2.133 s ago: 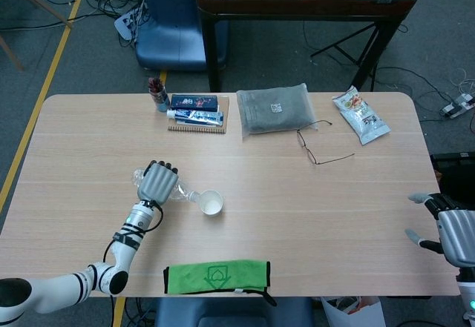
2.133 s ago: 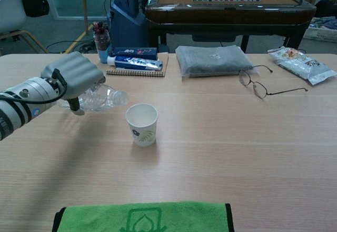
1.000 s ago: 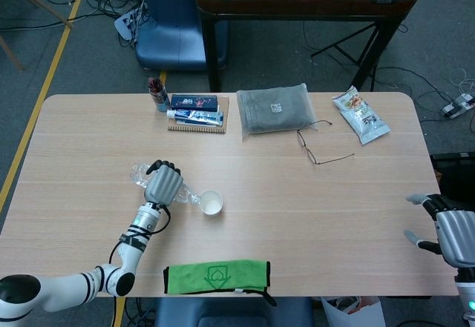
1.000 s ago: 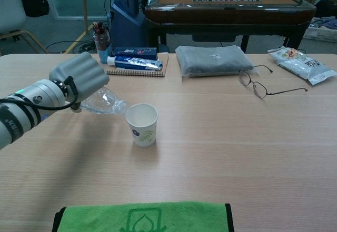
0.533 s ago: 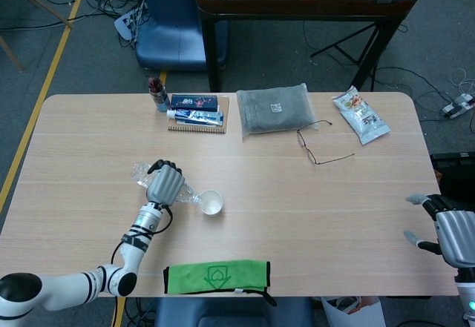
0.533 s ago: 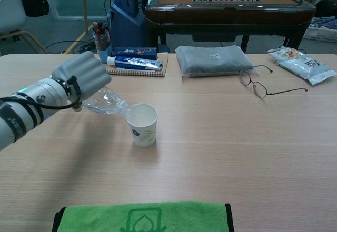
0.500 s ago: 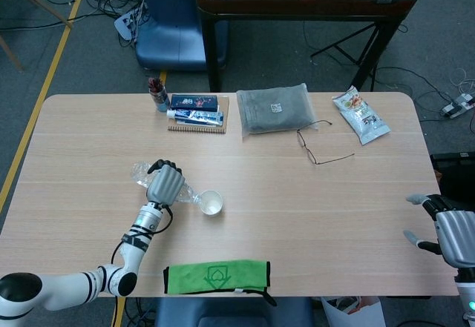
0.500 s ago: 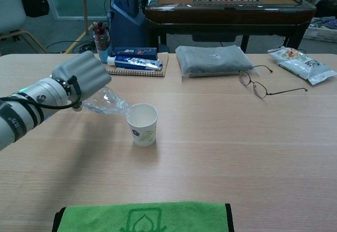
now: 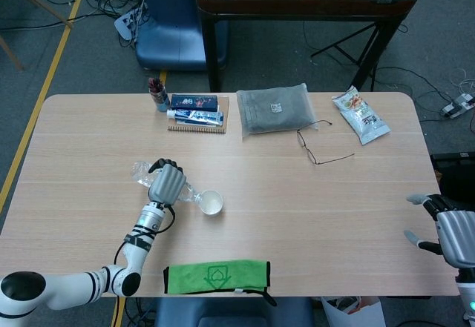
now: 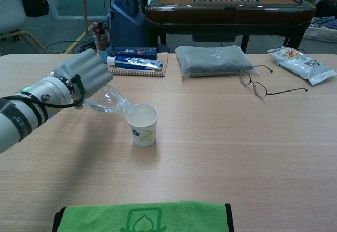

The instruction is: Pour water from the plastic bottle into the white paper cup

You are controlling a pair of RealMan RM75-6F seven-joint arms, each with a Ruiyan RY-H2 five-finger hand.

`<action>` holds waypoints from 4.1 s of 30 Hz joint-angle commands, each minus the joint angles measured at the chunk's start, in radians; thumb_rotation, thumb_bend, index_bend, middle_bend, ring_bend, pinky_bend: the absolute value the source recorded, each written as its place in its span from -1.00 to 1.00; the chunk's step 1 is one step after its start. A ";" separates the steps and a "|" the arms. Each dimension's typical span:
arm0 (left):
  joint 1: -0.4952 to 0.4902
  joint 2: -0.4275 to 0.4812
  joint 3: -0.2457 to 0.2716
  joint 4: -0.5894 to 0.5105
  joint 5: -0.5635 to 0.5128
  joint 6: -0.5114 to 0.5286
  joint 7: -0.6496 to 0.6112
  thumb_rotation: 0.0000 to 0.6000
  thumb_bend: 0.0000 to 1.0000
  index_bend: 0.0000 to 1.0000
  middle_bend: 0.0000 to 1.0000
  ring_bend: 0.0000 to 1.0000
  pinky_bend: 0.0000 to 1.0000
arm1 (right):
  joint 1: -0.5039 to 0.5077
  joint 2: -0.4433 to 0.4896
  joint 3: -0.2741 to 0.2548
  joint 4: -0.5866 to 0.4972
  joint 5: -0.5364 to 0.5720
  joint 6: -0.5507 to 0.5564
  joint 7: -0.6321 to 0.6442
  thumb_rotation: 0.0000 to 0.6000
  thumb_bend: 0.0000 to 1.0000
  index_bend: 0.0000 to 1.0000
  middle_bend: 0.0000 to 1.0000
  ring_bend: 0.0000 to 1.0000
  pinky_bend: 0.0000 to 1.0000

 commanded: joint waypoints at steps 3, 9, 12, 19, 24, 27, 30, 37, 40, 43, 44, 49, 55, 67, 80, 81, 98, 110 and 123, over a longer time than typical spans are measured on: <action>-0.002 -0.004 0.000 -0.001 -0.004 0.007 0.003 1.00 -0.85 0.18 0.10 -0.01 0.24 | 0.000 0.001 0.000 0.000 -0.001 0.000 0.003 1.00 -0.85 -0.30 -0.22 -0.36 0.03; -0.005 -0.004 0.004 -0.002 -0.001 0.013 0.003 1.00 -0.85 0.18 0.10 -0.01 0.24 | 0.000 0.001 -0.002 0.000 -0.004 -0.001 0.004 1.00 -0.85 -0.30 -0.22 -0.36 0.03; -0.004 -0.002 0.004 -0.006 -0.004 0.017 0.002 1.00 -0.85 0.18 0.10 -0.01 0.24 | 0.000 0.001 -0.002 0.000 -0.004 0.000 0.002 1.00 -0.85 -0.30 -0.22 -0.36 0.03; -0.001 0.001 0.004 -0.007 -0.012 0.023 -0.002 1.00 -0.85 0.19 0.10 -0.01 0.24 | -0.001 0.002 -0.003 -0.002 -0.007 0.003 0.001 1.00 -0.85 -0.30 -0.22 -0.36 0.03; -0.002 0.001 0.002 -0.006 -0.016 0.025 -0.007 1.00 -0.85 0.19 0.10 -0.01 0.24 | -0.002 0.003 -0.002 -0.002 -0.006 0.005 0.004 1.00 -0.85 -0.30 -0.22 -0.36 0.03; -0.003 0.000 0.003 -0.005 -0.018 0.025 -0.006 1.00 -0.85 0.19 0.10 -0.01 0.24 | -0.003 0.005 -0.002 -0.002 -0.007 0.007 0.005 1.00 -0.85 -0.30 -0.22 -0.36 0.03; -0.003 -0.001 0.003 -0.007 -0.020 0.024 -0.010 1.00 -0.85 0.19 0.11 -0.01 0.24 | -0.003 0.005 -0.002 -0.002 -0.007 0.008 0.007 1.00 -0.85 -0.30 -0.22 -0.36 0.03; -0.002 -0.008 0.001 -0.007 -0.032 0.021 -0.019 1.00 -0.85 0.19 0.11 0.00 0.24 | -0.004 0.006 -0.002 -0.003 -0.009 0.010 0.007 1.00 -0.85 -0.30 -0.22 -0.36 0.03; 0.001 -0.014 -0.007 -0.012 -0.045 0.023 -0.031 1.00 -0.85 0.19 0.11 0.00 0.25 | -0.004 0.006 -0.002 -0.003 -0.008 0.009 0.007 1.00 -0.85 -0.30 -0.22 -0.36 0.03; -0.004 -0.021 -0.009 -0.005 -0.035 0.025 -0.045 1.00 -0.85 0.19 0.11 0.00 0.25 | -0.003 0.006 -0.003 -0.004 -0.008 0.006 0.006 1.00 -0.85 -0.30 -0.22 -0.36 0.03; -0.004 -0.025 -0.009 0.001 -0.030 0.024 -0.055 1.00 -0.85 0.19 0.11 0.00 0.25 | -0.003 0.006 -0.003 -0.004 -0.008 0.005 0.005 1.00 -0.85 -0.30 -0.22 -0.36 0.03; 0.001 -0.041 -0.027 0.003 -0.047 0.027 -0.088 1.00 -0.85 0.19 0.12 0.00 0.25 | -0.002 0.006 -0.003 -0.004 -0.005 0.003 0.005 1.00 -0.85 -0.30 -0.22 -0.36 0.03; 0.005 -0.046 -0.044 -0.016 -0.074 0.035 -0.096 1.00 -0.85 0.19 0.12 0.01 0.25 | -0.001 0.005 -0.003 -0.003 -0.005 0.000 0.006 1.00 -0.85 -0.30 -0.22 -0.36 0.03; 0.051 -0.014 -0.123 -0.118 -0.178 0.059 -0.243 1.00 -0.85 0.20 0.14 0.01 0.26 | 0.002 0.001 -0.006 -0.001 -0.002 -0.011 -0.003 1.00 -0.85 -0.30 -0.22 -0.36 0.03; 0.151 0.068 -0.217 -0.162 -0.154 0.075 -0.663 1.00 -0.85 0.21 0.15 0.02 0.27 | 0.007 -0.008 -0.009 0.002 0.003 -0.026 -0.019 1.00 -0.85 -0.30 -0.22 -0.36 0.03; 0.158 0.073 -0.224 -0.163 -0.150 0.078 -0.692 1.00 -0.85 0.21 0.15 0.02 0.28 | 0.008 -0.009 -0.009 0.003 0.004 -0.027 -0.020 1.00 -0.85 -0.30 -0.22 -0.36 0.03; 0.279 0.101 -0.268 -0.069 -0.087 0.087 -1.141 1.00 -0.85 0.21 0.16 0.03 0.28 | 0.016 -0.023 -0.016 0.010 0.009 -0.053 -0.038 1.00 -0.85 -0.30 -0.22 -0.36 0.03; 0.343 0.079 -0.264 0.022 -0.058 0.052 -1.372 1.00 -0.85 0.21 0.16 0.03 0.28 | 0.019 -0.028 -0.018 0.014 0.014 -0.060 -0.045 1.00 -0.85 -0.30 -0.22 -0.36 0.03; 0.376 0.046 -0.251 0.121 -0.031 0.011 -1.494 1.00 -0.85 0.14 0.13 0.00 0.28 | 0.022 -0.036 -0.020 0.019 0.020 -0.071 -0.059 1.00 -0.85 -0.30 -0.22 -0.36 0.03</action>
